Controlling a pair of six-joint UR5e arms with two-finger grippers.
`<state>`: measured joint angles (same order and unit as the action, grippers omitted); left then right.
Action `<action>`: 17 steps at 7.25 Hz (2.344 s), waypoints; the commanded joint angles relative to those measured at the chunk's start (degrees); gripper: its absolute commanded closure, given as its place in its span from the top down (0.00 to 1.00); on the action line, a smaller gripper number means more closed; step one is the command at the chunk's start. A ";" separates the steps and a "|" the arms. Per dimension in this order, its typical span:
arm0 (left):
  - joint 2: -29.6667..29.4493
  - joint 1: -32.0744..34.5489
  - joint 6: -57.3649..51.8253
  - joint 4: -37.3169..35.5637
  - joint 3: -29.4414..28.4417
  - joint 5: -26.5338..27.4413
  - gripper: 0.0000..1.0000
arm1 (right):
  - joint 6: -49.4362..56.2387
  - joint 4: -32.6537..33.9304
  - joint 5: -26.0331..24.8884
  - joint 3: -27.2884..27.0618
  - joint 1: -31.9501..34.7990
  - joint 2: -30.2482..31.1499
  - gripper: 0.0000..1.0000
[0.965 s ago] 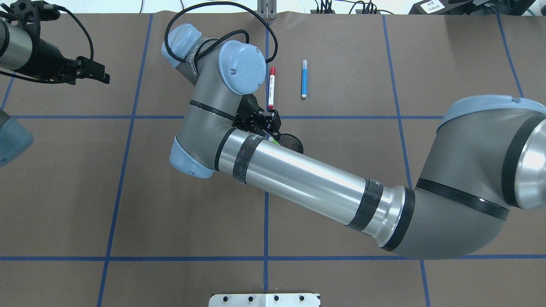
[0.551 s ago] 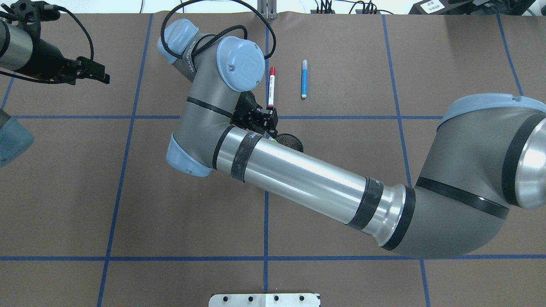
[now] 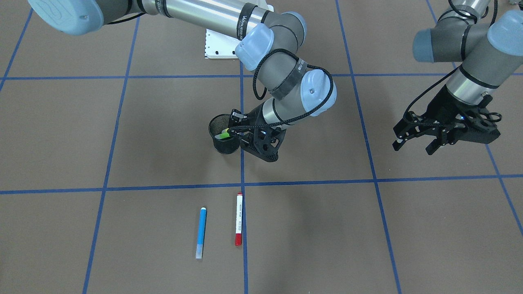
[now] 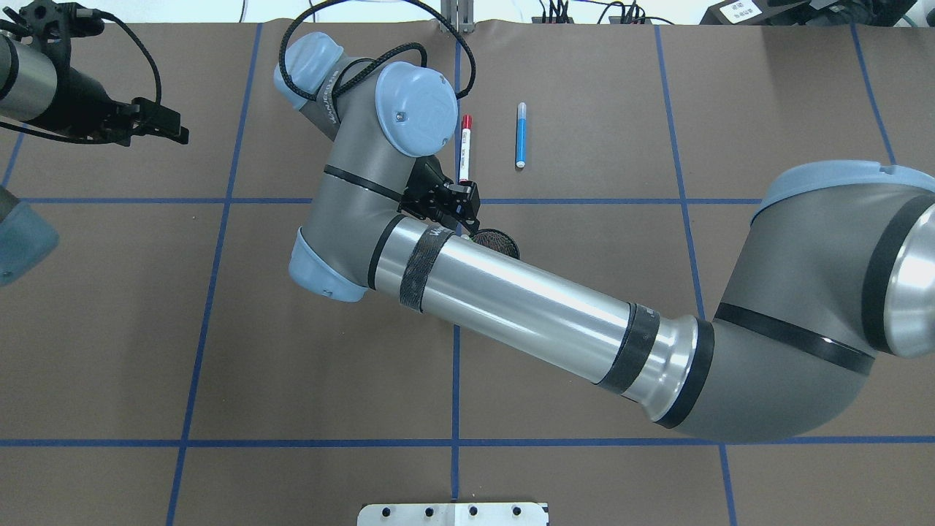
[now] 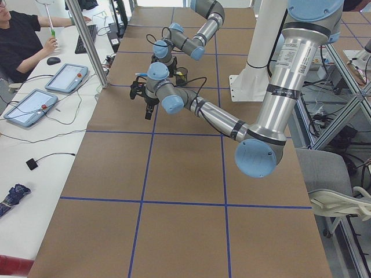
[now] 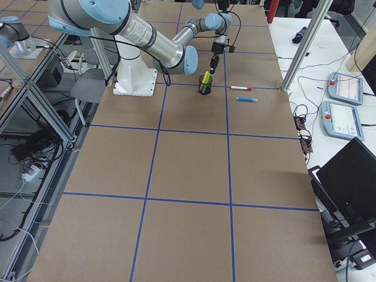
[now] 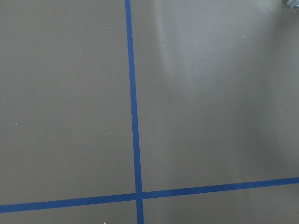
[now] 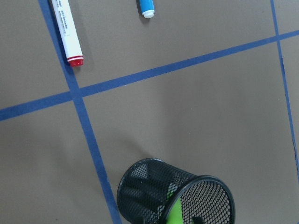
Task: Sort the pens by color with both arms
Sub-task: 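Lower the right gripper over the cup and grasp the green highlighter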
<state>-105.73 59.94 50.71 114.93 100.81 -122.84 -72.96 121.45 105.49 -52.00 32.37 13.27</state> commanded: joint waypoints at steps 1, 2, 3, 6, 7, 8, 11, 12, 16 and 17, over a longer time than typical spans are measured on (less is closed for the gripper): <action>0.00 0.00 0.00 -0.06 0.08 -0.03 0.99 | 0.01 -0.07 -0.11 -0.12 -0.02 0.61 0.22; 0.00 0.00 0.00 0.03 0.00 -0.03 0.99 | 0.01 -0.07 -0.11 -1.25 -0.02 1.48 0.08; 0.00 0.00 0.00 0.03 0.00 -0.03 0.99 | 0.01 -0.07 -0.11 -1.52 -0.02 1.75 0.00; 0.00 0.00 0.00 0.03 0.08 -0.03 0.99 | 0.01 -0.07 -0.02 -2.75 -0.02 1.58 0.20; 0.00 0.09 0.00 0.03 0.17 -0.03 0.99 | 0.01 -0.07 0.07 -2.84 -0.02 1.49 0.33; 0.00 0.09 0.00 -0.06 0.26 -0.03 0.99 | 0.01 -0.07 0.24 -2.85 -0.11 1.58 0.37; -0.09 0.00 0.00 -0.06 0.26 -0.03 0.99 | 0.01 -0.07 0.42 -2.76 -0.29 1.67 0.36; -0.18 0.00 0.09 -0.15 0.17 -0.03 0.99 | 0.01 0.01 0.51 -2.76 -0.55 1.67 0.36; -0.18 0.00 0.09 -0.06 0.09 -0.03 0.99 | 0.01 0.01 0.69 -2.76 -0.81 1.76 0.41; -0.27 0.00 0.09 -0.06 0.09 0.06 0.99 | 0.01 0.01 0.69 -2.84 -0.81 1.84 0.42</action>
<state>-105.93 59.94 50.79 114.84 100.93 -122.85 -72.95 121.46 106.17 -54.81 31.56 15.03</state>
